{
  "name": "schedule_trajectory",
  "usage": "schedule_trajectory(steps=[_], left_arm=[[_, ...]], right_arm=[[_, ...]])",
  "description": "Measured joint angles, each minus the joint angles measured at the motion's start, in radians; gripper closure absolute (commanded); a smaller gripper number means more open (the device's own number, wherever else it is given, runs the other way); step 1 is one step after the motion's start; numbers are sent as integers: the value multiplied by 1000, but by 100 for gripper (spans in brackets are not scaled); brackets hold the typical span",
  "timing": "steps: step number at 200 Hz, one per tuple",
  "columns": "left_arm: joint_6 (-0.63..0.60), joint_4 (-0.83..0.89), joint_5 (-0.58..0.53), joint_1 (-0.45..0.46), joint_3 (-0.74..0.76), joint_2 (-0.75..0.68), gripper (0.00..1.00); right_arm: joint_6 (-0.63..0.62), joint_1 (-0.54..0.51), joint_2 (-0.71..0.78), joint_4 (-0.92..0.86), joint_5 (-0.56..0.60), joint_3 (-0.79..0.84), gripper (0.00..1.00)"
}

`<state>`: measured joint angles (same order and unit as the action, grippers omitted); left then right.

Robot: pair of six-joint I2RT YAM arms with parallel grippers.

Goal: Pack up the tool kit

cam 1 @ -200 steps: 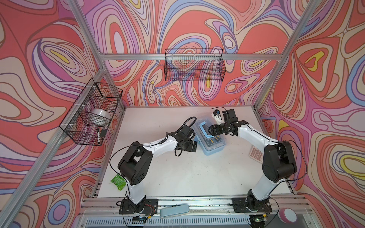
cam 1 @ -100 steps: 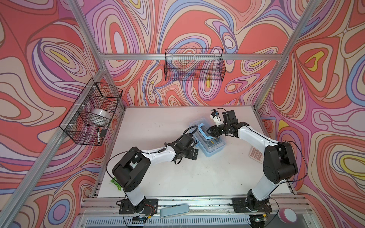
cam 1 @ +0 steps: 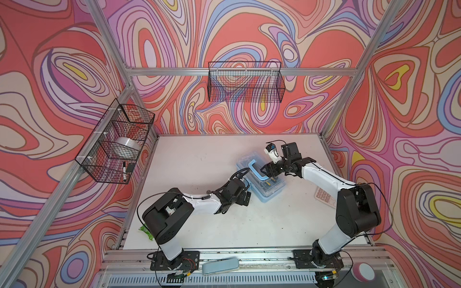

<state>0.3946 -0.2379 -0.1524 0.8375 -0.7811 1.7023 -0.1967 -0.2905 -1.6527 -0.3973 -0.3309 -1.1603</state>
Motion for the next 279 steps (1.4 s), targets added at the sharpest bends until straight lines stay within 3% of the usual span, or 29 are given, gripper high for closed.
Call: schedule_trajectory(steps=[67,202,279], left_arm=[[-2,-138,-70,36,3,68,0],[-10,-240,-305,60,-29,177,0],[-28,-254,-380,74,-29,177,0]], right_arm=[[5,-1,1,0,2,0,34],[8,-1,3,12,2,9,34],[11,-1,5,21,2,15,33]])
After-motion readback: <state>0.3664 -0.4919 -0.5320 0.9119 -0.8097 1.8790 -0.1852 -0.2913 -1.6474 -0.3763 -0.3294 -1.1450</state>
